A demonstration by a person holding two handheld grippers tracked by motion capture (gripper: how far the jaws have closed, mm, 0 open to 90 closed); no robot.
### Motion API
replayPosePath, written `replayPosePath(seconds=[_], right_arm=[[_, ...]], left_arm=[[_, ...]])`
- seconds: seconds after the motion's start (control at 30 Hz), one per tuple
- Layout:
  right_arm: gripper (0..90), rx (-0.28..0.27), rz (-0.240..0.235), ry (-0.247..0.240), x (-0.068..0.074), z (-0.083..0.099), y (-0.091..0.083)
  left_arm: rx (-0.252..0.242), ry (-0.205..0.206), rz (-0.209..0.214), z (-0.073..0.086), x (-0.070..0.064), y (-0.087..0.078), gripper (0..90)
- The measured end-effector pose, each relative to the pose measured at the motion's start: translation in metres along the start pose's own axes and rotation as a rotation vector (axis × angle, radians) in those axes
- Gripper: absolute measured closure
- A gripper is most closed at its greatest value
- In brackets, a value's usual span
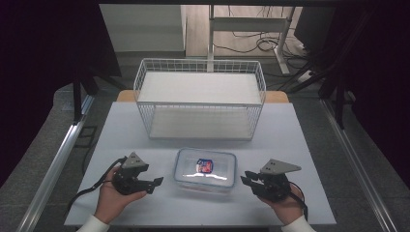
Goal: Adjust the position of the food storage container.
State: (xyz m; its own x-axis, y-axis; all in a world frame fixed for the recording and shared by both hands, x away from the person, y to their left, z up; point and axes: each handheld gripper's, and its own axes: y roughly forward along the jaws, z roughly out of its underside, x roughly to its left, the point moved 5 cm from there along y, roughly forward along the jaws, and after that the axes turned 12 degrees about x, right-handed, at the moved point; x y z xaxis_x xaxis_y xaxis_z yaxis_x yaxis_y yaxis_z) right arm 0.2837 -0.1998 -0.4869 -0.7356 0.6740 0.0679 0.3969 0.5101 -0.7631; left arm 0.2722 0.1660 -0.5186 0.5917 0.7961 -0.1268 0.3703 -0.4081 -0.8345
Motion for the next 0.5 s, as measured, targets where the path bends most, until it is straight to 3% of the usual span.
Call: replayPosePath(seconds=[0.07, 0.13, 0.33, 0.5], right_arm=[[30.8, -0.022, -0.046, 0.081, -0.005, -0.001, 0.002], [25.6, -0.030, -0.062, 0.109, -0.007, 0.000, 0.003], [24.4, -0.072, -0.103, 0.137, -0.012, 0.000, 0.002], [21.4, -0.069, -0.108, 0.152, -0.014, 0.000, 0.003]], left_arm=[[-0.005, -0.005, -0.001, 0.000, 0.000, 0.000, 24.4], [-0.015, -0.016, -0.007, -0.001, 0.001, -0.001, 22.4], [-0.063, -0.048, 0.016, -0.003, 0.002, -0.009, 21.4], [-0.085, -0.072, 0.076, -0.006, 0.000, -0.012, 19.5]])
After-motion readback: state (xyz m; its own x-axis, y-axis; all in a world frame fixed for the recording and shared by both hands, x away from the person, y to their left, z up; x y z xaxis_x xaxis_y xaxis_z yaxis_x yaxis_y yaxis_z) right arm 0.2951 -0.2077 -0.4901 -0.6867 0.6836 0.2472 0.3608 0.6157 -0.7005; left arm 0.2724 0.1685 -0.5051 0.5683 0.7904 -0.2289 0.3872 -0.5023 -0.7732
